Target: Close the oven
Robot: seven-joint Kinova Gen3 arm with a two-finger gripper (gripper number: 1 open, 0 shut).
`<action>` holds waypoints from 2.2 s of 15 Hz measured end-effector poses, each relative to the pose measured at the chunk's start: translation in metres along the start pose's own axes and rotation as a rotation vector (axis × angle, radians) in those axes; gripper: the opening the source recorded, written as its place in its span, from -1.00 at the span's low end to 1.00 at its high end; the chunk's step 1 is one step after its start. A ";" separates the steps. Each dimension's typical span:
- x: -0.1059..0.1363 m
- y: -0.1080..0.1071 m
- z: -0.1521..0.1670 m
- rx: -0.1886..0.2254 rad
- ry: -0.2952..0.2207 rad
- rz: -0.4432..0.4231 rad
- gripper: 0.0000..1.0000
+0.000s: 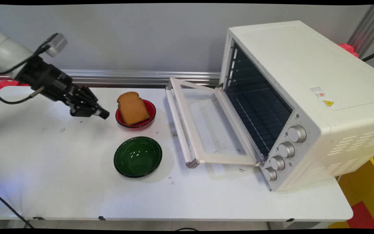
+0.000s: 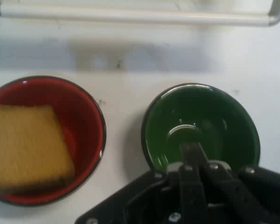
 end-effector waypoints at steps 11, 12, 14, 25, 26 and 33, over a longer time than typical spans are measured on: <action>0.033 -0.007 0.095 0.025 0.029 0.016 -1.00; 0.034 -0.008 0.106 0.026 0.028 0.019 -1.00; 0.037 -0.010 0.126 0.027 0.028 0.026 -1.00; 0.046 -0.022 0.190 0.041 0.034 0.051 -1.00; 0.046 -0.023 0.194 0.041 0.035 0.053 -1.00; 0.050 -0.027 0.209 0.041 0.040 0.061 -1.00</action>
